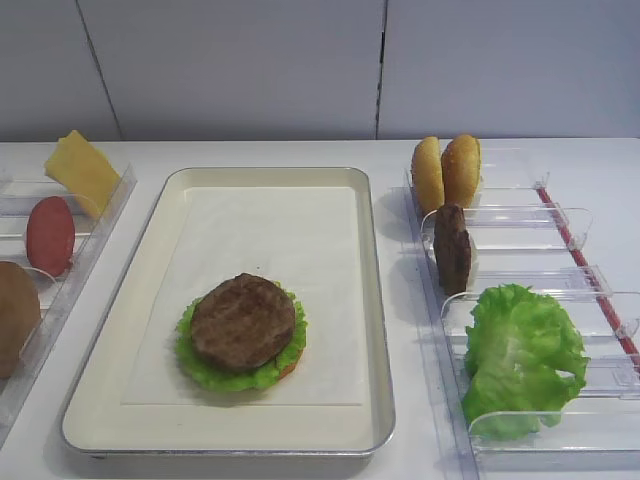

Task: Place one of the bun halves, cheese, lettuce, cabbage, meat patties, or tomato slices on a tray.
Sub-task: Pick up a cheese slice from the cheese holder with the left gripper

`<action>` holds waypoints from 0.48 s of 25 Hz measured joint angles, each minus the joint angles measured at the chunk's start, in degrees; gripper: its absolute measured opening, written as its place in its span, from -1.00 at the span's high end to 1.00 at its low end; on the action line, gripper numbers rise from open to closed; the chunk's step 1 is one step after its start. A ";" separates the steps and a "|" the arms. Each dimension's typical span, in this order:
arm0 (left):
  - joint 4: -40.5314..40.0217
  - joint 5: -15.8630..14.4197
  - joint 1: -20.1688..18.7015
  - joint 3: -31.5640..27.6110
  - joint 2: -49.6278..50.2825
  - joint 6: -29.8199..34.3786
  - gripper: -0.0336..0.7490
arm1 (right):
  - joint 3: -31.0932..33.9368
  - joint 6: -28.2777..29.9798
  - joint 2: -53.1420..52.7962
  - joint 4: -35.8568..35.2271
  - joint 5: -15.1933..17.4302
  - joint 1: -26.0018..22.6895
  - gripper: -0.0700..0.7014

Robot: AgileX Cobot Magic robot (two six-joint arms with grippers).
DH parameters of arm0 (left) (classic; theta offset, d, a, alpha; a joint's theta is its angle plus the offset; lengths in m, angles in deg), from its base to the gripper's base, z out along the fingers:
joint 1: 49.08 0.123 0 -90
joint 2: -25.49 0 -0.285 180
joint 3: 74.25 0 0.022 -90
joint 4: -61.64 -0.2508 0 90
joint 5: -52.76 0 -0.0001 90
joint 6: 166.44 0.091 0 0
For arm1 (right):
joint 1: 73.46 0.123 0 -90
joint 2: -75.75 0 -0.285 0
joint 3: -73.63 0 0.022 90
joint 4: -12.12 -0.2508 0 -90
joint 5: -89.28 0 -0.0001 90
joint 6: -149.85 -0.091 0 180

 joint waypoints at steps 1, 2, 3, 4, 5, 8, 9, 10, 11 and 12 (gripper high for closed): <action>0.00 0.00 0.00 0.00 0.00 0.00 -0.51 | 0.00 0.00 0.00 0.00 0.00 0.00 -0.59; 0.00 0.00 0.00 0.00 0.00 0.00 -0.51 | 0.00 0.00 0.00 0.00 0.00 0.00 -0.59; 0.00 0.00 0.00 0.00 0.00 0.00 -0.51 | 0.00 0.00 0.00 0.00 0.00 0.00 -0.59; 0.00 0.00 0.00 0.00 0.00 0.00 -0.51 | 0.00 0.00 0.00 0.00 0.00 0.00 -0.59; 0.00 0.00 0.00 0.00 0.00 0.00 -0.51 | 0.00 0.00 0.00 0.00 0.00 0.00 -0.59; 0.48 0.00 0.00 0.64 0.00 0.00 -0.51 | 0.00 0.00 0.00 0.00 0.00 0.00 -0.59; 1.26 0.00 0.00 1.36 0.50 0.00 -0.51 | 0.00 0.00 0.00 0.00 0.00 0.00 -0.59; 1.82 0.15 0.00 2.41 1.97 0.00 -0.51 | 0.00 0.00 0.00 0.00 0.00 0.00 -0.59; 2.00 0.39 0.00 3.58 4.10 0.00 -0.51 | 0.00 0.00 0.00 0.00 0.00 0.00 -0.59; 2.14 1.09 0.00 4.83 6.15 0.00 -0.51 | 0.00 0.00 0.00 0.00 0.00 0.00 -0.59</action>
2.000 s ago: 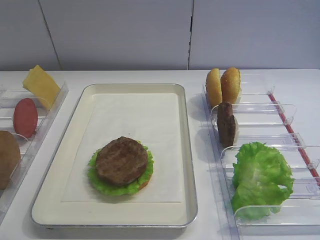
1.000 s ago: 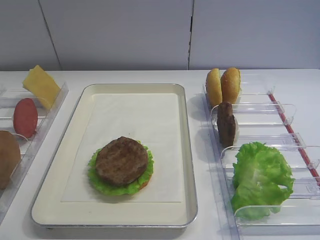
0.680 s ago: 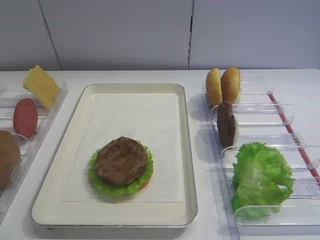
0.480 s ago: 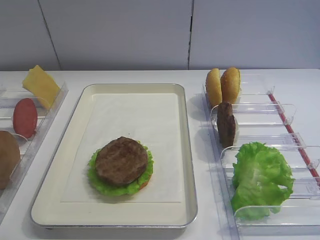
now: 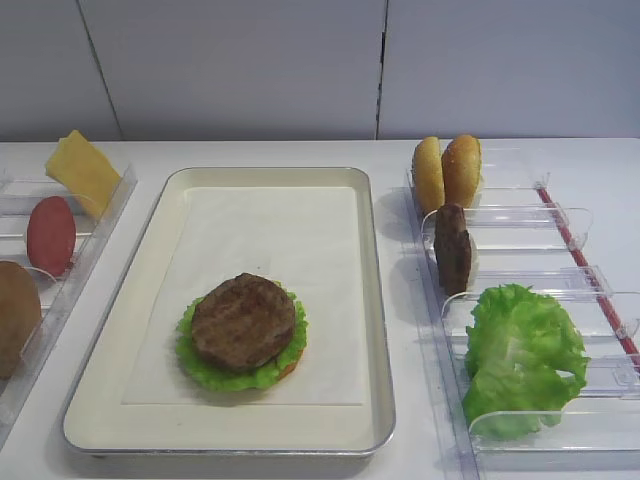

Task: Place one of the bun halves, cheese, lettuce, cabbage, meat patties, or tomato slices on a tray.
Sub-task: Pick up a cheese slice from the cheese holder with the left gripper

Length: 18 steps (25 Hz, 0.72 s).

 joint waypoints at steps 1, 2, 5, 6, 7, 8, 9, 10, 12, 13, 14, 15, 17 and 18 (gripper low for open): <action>0.23 0.87 0.00 1.11 2.57 0.00 -0.51 | 0.00 0.00 0.00 0.00 0.00 0.00 -0.59; 0.34 1.84 0.00 2.55 5.09 0.00 -0.51 | 0.00 0.00 0.00 0.00 0.00 0.00 -0.59; 0.58 5.66 0.00 6.45 11.79 0.00 -0.51 | 0.00 0.00 0.00 0.00 0.00 0.00 -0.59; 0.68 6.75 0.00 7.82 13.96 0.00 -0.51 | 0.00 0.00 0.00 0.00 0.00 0.00 -0.59; 0.78 8.03 0.00 9.12 15.78 0.00 -0.51 | 0.00 0.00 0.00 0.00 0.00 0.00 -0.59; 0.78 9.04 0.00 10.20 17.94 0.00 -0.51 | 0.00 0.00 0.00 0.00 0.00 0.00 -0.59; 0.78 9.73 0.00 11.54 20.17 0.00 -0.51 | 0.00 0.00 0.00 0.00 0.00 0.00 -0.59; 0.78 10.01 0.00 12.89 22.15 0.00 -0.51 | 0.00 0.00 0.00 0.00 0.00 0.00 -0.59; 0.89 10.46 0.00 15.28 27.15 0.44 -0.51 | 0.00 0.00 0.00 0.00 0.00 0.00 -0.59; 1.02 10.52 0.00 16.65 29.72 0.87 -0.51 | 0.00 0.00 0.00 0.00 0.00 0.00 -0.59; 1.45 10.62 0.00 18.05 31.92 1.09 -0.51 | 0.00 -0.10 0.00 0.00 0.00 0.00 -0.59; 2.02 10.62 0.00 19.24 34.56 1.09 -0.51 | 0.00 -0.20 0.00 0.10 0.00 0.00 -0.59; 3.06 10.66 0.00 22.40 39.45 1.09 -0.51 | 0.00 -0.31 0.00 0.19 0.00 0.00 -0.59; 3.80 10.76 0.00 23.84 42.14 1.20 -0.51 | 0.00 -0.34 0.00 0.19 0.00 0.00 -0.59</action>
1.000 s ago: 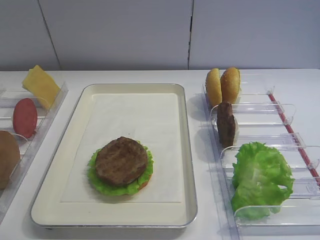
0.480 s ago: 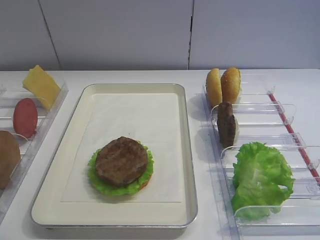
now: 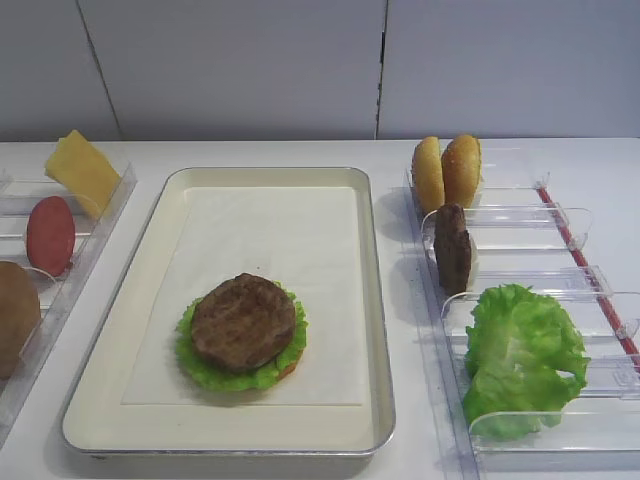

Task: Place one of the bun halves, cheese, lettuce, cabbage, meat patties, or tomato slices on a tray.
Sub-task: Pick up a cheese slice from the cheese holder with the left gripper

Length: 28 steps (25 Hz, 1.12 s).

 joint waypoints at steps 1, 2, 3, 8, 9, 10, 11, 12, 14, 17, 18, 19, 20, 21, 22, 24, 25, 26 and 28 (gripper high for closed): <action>0.50 0.00 0.00 1.79 2.70 0.00 -0.51 | 0.00 -0.10 0.00 0.00 0.00 0.00 -0.59; 0.92 0.05 0.00 3.65 5.40 0.07 -0.51 | 0.00 -0.10 0.00 0.00 0.00 0.00 -0.59; 1.44 0.15 0.00 5.51 7.59 0.07 -0.51 | 0.00 -0.10 0.00 0.00 0.00 0.00 -0.59; 2.00 0.15 0.00 13.70 19.23 0.21 -0.51 | 0.00 -0.20 0.00 0.00 0.00 0.00 -0.59; 2.23 0.00 0.00 15.17 21.39 0.21 -0.51 | 0.00 -0.20 0.00 0.00 0.00 0.00 -0.59; 2.35 -0.09 0.00 16.33 23.16 0.21 -0.51 | 0.00 -0.20 0.00 0.00 0.00 0.00 -0.59; 2.45 -0.23 0.00 17.73 25.25 0.21 -0.50 | 0.00 -0.20 0.00 0.00 0.00 0.00 -0.59; 2.70 -0.39 0.00 19.10 27.31 0.21 -0.50 | 0.00 -0.20 0.00 0.00 0.00 0.00 -0.59; 2.82 -1.15 0.00 21.60 31.05 0.48 -0.46 | 0.00 -0.20 0.00 0.00 0.00 0.00 -0.59; 2.82 -2.83 0.00 25.47 36.60 1.20 -0.40 | 0.00 -0.20 0.00 0.00 0.00 0.00 -0.59; 2.82 -3.16 0.00 26.66 38.39 1.24 -0.37 | 0.00 -0.20 0.00 0.00 0.00 0.00 -0.59; 2.82 -3.26 0.00 27.73 39.99 1.34 -0.36 | 0.00 -0.20 0.00 0.00 0.00 0.00 -0.59; 2.82 -3.26 0.00 28.74 41.23 1.34 -0.34 | 0.00 -0.20 0.00 0.00 0.00 0.00 -0.59; 2.82 -3.26 0.00 29.54 42.57 1.34 -0.33 | 0.00 -0.20 0.00 0.00 0.00 0.00 -0.59; 2.68 -3.26 0.00 30.41 43.77 1.48 -0.31 | 0.00 -0.20 0.00 0.00 0.00 0.00 -0.59; 1.45 -2.71 0.00 31.83 45.67 1.51 -0.30 | 0.00 -0.20 0.00 0.00 0.00 0.00 -0.59; 0.77 -2.40 0.00 32.48 46.65 1.60 -0.29 | 0.00 -0.30 0.00 0.00 0.00 0.00 -0.59; 0.12 -2.02 0.00 32.96 47.66 1.60 -0.29 | 0.00 -0.29 0.00 0.00 0.00 0.00 -0.59; -0.25 -1.50 0.00 33.68 49.69 1.60 -0.29 | 0.00 -0.29 0.00 0.00 0.00 0.00 -0.59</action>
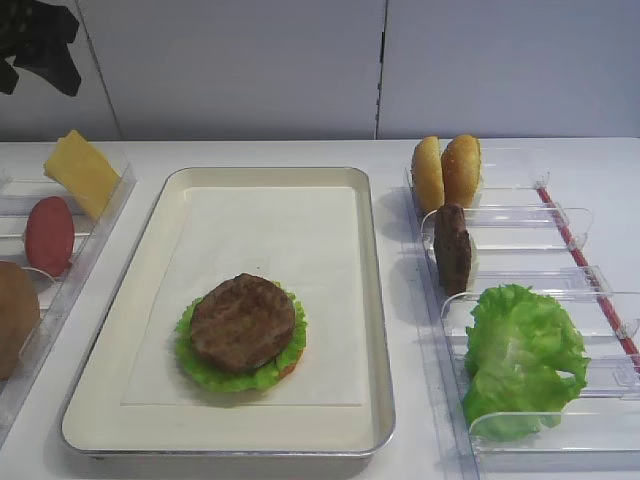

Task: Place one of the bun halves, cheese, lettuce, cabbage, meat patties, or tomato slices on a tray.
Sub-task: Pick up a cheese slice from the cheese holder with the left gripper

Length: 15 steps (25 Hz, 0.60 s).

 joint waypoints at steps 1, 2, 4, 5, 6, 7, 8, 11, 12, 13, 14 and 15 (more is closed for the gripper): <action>0.00 0.28 0.00 0.43 1.19 0.00 -0.29 | 0.00 0.00 0.00 0.00 0.00 0.00 -0.59; 0.00 0.82 0.00 0.56 2.38 0.00 -0.29 | 0.00 0.00 0.00 0.00 0.00 0.00 -0.59; 0.00 1.72 0.00 0.65 4.32 0.00 -0.28 | 0.00 0.00 0.00 0.00 0.00 0.00 -0.59; 0.00 2.14 0.00 0.65 5.24 0.04 -0.28 | 0.00 0.00 0.00 0.00 0.00 0.00 -0.59; 0.00 2.62 0.00 0.70 5.94 0.04 -0.28 | 0.00 0.00 0.00 0.00 0.00 0.00 -0.59; 0.00 3.12 0.00 0.85 6.69 0.14 -0.28 | 0.00 0.00 0.00 0.00 0.00 0.00 -0.59; 0.00 3.82 0.00 1.06 7.42 0.14 -0.28 | 0.00 0.00 0.00 0.00 0.00 0.00 -0.59; 0.00 5.75 0.00 1.24 8.92 0.14 -0.26 | 0.00 0.00 0.00 0.00 0.00 0.00 -0.59; 0.00 6.48 0.00 1.24 9.34 0.14 -0.26 | 0.00 0.00 0.00 0.00 0.00 0.00 -0.59; 0.00 7.05 0.00 1.38 9.64 0.14 -0.26 | 0.00 0.00 0.00 0.00 0.00 0.00 -0.59; 0.00 7.50 0.12 1.50 9.91 0.14 -0.26 | 0.00 0.00 0.00 0.00 0.00 0.00 -0.59; 0.11 7.98 0.23 1.62 10.21 0.14 -0.26 | 0.00 0.00 0.00 0.00 0.00 0.00 -0.59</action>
